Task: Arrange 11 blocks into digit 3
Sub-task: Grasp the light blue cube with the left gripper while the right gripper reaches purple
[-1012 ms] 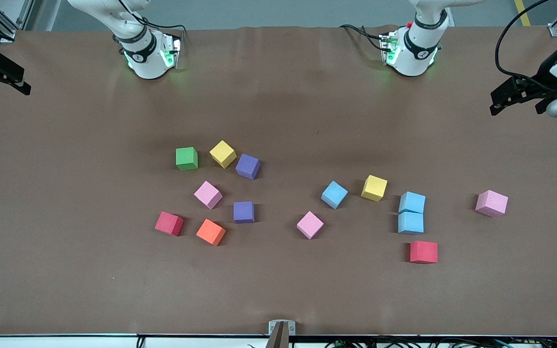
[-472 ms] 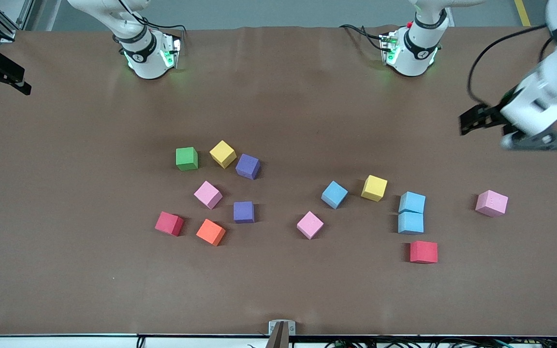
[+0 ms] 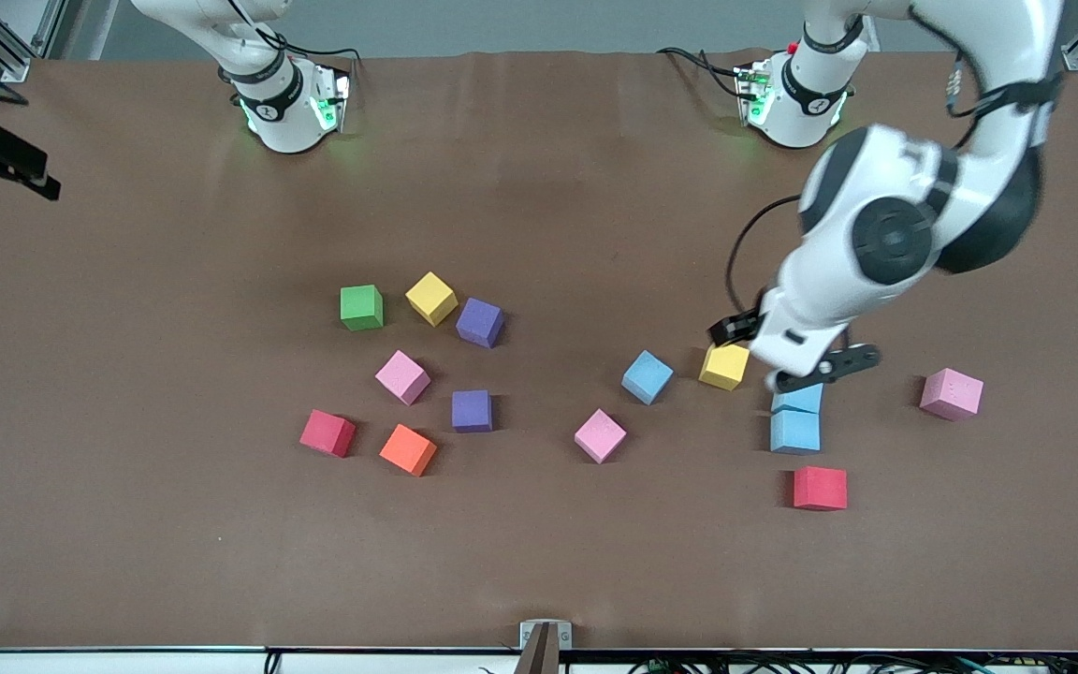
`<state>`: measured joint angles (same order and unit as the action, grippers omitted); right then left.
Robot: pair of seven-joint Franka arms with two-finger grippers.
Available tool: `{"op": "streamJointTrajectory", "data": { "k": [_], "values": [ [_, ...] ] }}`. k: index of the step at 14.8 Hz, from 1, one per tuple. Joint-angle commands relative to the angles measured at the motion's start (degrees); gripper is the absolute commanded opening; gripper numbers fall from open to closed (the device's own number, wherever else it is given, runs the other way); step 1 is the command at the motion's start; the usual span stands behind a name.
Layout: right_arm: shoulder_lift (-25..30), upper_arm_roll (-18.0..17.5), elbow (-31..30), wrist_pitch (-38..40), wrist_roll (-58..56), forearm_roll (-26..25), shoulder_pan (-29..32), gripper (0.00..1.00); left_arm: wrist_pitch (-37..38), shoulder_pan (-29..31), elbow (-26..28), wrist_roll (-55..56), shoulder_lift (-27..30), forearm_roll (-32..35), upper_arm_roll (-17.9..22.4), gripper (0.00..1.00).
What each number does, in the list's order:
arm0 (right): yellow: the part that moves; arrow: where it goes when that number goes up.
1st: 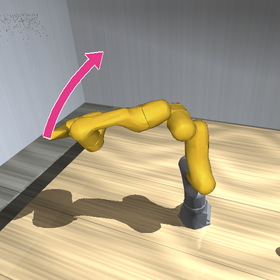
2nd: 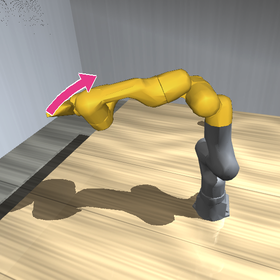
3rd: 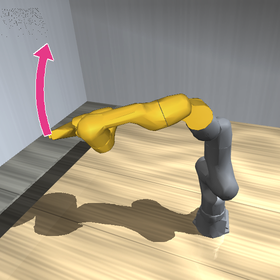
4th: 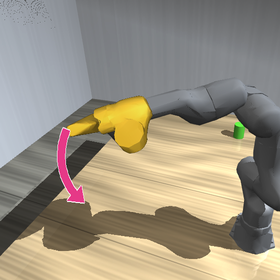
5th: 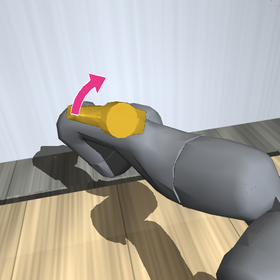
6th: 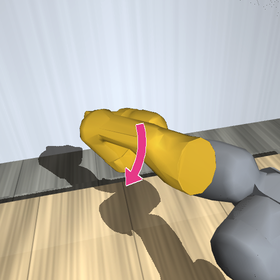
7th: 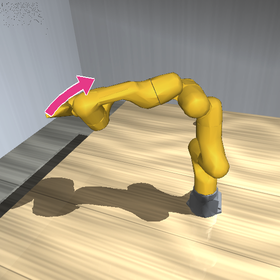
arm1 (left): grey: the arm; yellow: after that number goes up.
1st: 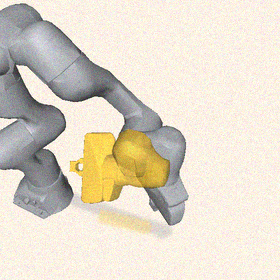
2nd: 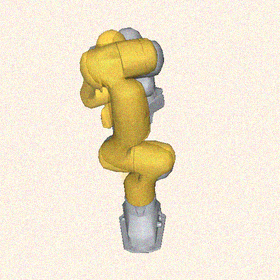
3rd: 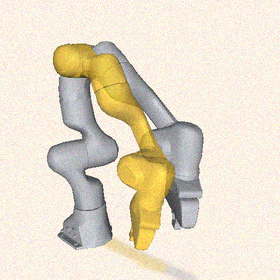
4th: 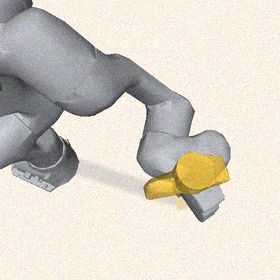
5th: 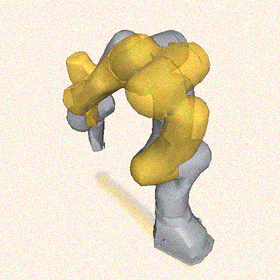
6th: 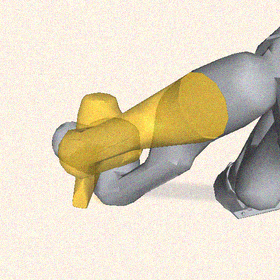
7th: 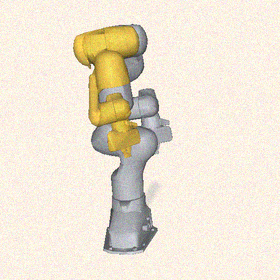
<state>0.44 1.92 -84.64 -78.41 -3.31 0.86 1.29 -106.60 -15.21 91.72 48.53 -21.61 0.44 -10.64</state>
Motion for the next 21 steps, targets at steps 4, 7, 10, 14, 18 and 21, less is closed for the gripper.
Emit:
{"op": "streamJointTrajectory", "data": {
  "k": [4, 7, 10, 14, 18, 21],
  "values": [
    [-9.76, -0.87, 0.36, -6.39, -0.21, -0.6, -0.58, 1.0, -12.04, -3.33, -1.37, 26.84, -11.33, 0.8, 0.27, 1.0],
    [-12.13, -1.04, -0.17, -9.11, 11.42, -0.25, -4.27, 1.0, -13.98, -4.47, -0.84, 33.11, -14.42, 0.8, 0.27, 1.0],
    [-13.88, -1.05, -0.78, -12.55, 25.07, 0.1, -9.98, 1.0, -18.8, -5.34, 0.91, 34.52, -16.27, 0.8, 0.27, 1.0],
    [-17.57, -1.05, -1.22, -17.37, 39.41, 0.98, -17.53, 1.0, -22.95, -5.97, 2.59, 34.61, -18.37, 0.8, 0.27, 0.99],
    [-18.46, -1.05, -8.85, -29.48, 47.66, 4.24, -25.61, 1.0, -23.22, -6.84, 4.25, 33.48, -17.86, 0.88, 0.19, 0.36],
    [-20.74, -1.05, -13.43, -38.46, 53.22, 4.67, -31.85, 1.0, -23.3, -6.67, 10.38, 26.12, -13.83, 2.55, -3.05, 0.1]
  ]
}}
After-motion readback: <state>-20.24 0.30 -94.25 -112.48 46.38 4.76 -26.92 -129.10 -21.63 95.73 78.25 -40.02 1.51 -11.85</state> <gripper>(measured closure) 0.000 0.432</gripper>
